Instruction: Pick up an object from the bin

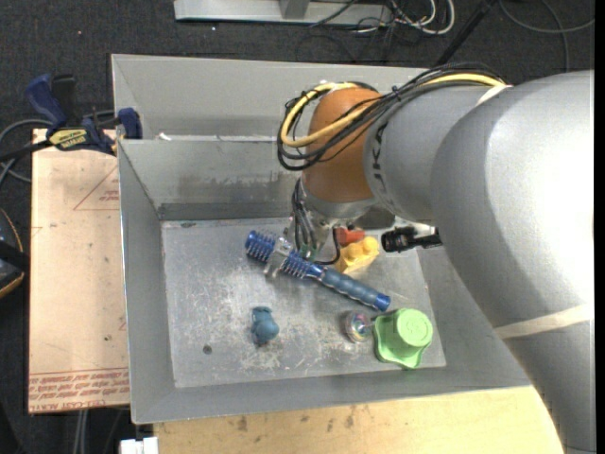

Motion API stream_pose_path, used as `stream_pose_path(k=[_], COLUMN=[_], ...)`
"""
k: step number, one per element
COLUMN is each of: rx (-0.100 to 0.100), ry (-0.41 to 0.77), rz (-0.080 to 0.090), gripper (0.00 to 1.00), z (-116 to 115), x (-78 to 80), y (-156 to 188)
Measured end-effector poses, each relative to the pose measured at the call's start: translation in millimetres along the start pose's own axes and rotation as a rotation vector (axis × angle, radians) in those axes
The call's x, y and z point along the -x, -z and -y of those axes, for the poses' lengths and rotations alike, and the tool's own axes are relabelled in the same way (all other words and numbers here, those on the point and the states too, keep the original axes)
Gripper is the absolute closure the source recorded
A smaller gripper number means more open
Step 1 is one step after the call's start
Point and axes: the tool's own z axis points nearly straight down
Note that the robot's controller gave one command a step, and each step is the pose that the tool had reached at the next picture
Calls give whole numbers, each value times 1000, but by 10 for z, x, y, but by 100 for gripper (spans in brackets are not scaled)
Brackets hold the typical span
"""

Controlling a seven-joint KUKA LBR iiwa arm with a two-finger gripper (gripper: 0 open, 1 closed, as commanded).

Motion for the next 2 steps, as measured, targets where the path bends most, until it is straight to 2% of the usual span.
stream_pose_path(k=[1,2], rx=[-2,-4], ry=[3,5], rz=[-2,-5], gripper=[100,100], z=[-20,-31], x=[21,30], y=[806,1136])
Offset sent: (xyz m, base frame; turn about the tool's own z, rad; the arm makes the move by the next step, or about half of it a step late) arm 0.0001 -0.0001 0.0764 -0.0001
